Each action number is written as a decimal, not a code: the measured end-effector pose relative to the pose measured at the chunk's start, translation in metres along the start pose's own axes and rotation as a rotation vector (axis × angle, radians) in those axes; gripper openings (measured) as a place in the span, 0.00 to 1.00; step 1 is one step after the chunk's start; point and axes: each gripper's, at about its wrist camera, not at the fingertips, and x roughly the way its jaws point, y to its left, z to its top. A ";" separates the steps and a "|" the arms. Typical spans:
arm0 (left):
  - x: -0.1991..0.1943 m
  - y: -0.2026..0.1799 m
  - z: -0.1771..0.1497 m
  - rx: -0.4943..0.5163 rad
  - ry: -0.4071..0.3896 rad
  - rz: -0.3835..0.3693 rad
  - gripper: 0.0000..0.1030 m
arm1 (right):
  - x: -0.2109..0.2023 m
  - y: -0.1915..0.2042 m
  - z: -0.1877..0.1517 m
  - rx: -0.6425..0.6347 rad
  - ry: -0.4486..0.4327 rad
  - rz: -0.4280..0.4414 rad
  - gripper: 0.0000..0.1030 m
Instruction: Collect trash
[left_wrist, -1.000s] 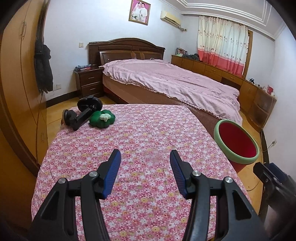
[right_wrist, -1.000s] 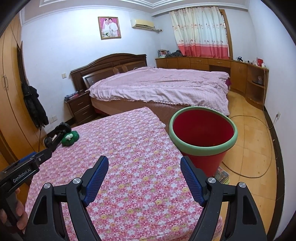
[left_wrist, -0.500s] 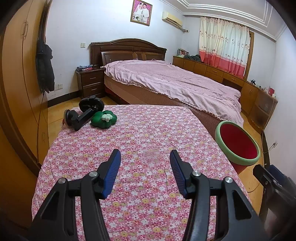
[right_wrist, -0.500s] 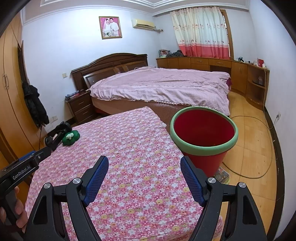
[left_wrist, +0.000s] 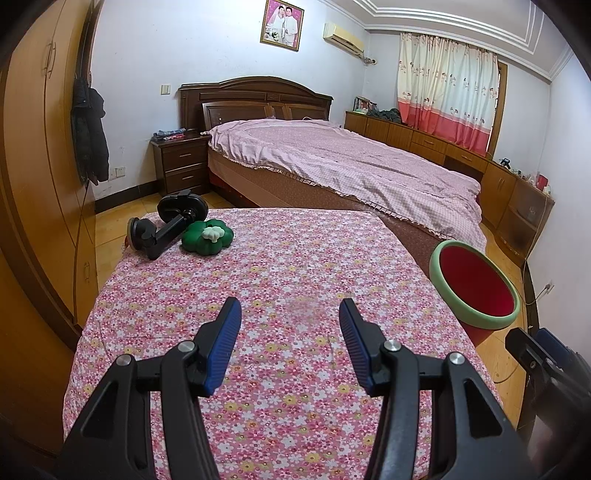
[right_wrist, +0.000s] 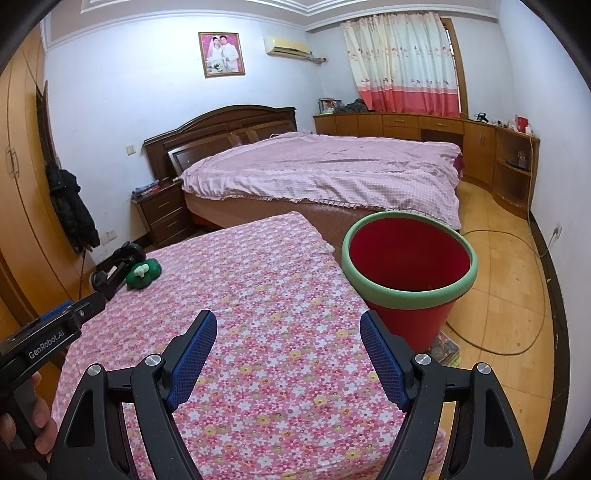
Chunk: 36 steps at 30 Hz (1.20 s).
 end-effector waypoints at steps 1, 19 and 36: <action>0.000 0.000 0.000 -0.001 0.001 0.000 0.53 | 0.000 0.000 0.000 0.001 0.001 0.000 0.78; 0.002 0.001 -0.001 -0.009 0.009 0.006 0.53 | 0.005 0.001 -0.002 0.001 0.022 0.011 0.78; 0.002 0.000 -0.002 -0.007 0.009 0.007 0.53 | 0.006 0.001 -0.002 -0.001 0.022 0.012 0.78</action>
